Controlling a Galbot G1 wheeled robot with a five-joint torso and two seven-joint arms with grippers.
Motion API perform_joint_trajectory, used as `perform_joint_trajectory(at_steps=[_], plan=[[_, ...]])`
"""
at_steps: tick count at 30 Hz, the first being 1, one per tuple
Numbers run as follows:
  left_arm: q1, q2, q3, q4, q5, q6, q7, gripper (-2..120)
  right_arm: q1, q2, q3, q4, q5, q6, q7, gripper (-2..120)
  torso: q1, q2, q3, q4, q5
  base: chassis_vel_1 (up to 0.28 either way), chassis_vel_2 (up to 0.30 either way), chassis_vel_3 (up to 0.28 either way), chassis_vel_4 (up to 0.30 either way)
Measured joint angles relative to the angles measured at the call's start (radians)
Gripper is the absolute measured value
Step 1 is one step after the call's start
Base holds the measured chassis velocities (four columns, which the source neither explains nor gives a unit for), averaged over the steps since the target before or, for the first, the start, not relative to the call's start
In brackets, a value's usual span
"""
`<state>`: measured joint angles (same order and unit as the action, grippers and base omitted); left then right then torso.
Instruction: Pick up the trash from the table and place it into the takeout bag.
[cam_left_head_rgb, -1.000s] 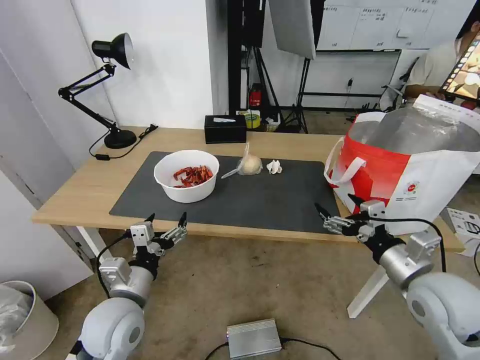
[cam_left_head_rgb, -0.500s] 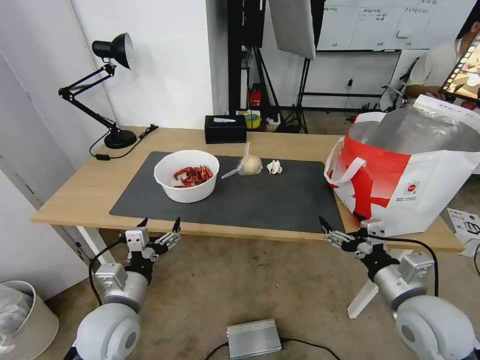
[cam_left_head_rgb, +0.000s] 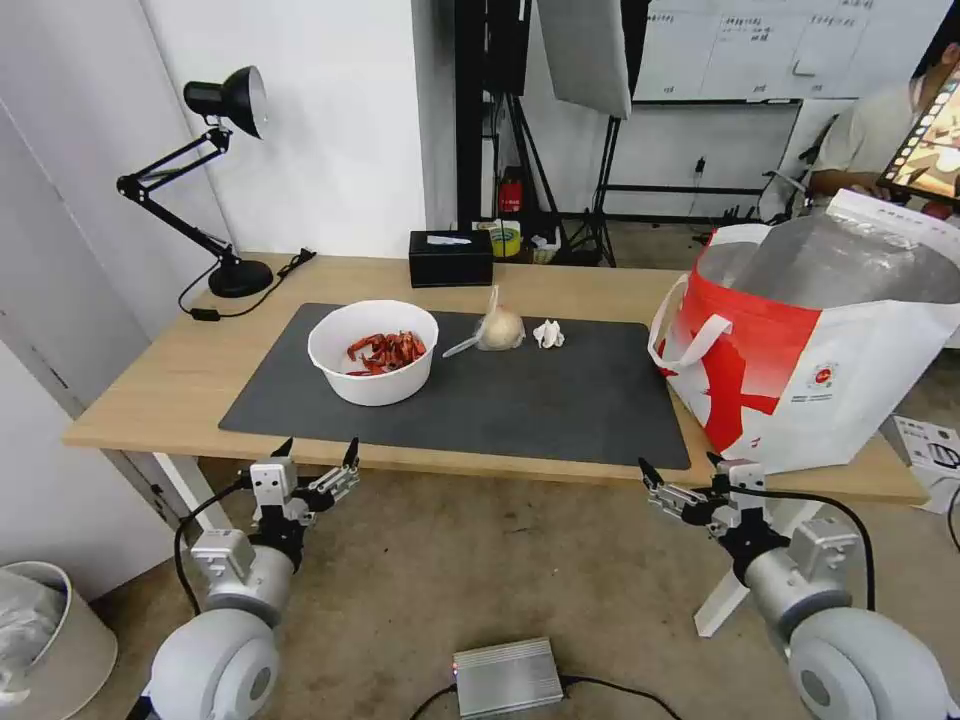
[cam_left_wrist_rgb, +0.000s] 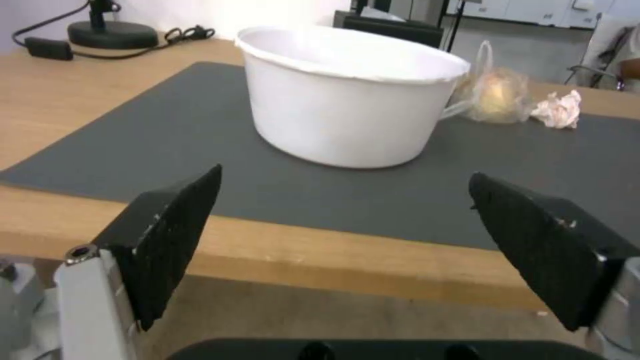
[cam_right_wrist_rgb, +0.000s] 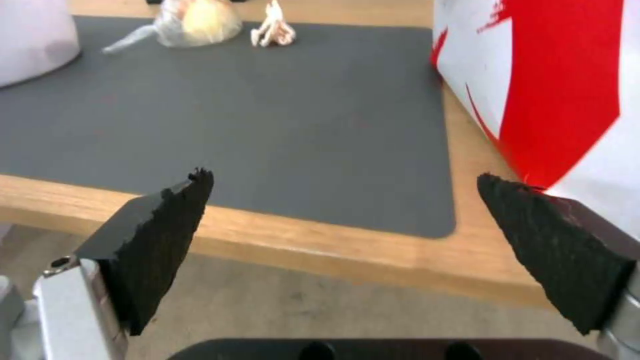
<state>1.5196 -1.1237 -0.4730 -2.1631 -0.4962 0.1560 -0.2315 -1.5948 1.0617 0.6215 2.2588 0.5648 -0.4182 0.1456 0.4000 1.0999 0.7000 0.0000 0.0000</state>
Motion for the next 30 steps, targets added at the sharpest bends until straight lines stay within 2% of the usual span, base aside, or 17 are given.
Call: perform_joint_trajectory(at_steps=[30], plan=[[0.02,-0.021,0.011,-0.001,0.015,0.008,-0.003,100,-0.004,0.0,-0.016,0.002,0.011,-0.031,0.026,100,0.0,0.0,0.0,0.0,0.0,0.0,0.0,0.0,0.0]])
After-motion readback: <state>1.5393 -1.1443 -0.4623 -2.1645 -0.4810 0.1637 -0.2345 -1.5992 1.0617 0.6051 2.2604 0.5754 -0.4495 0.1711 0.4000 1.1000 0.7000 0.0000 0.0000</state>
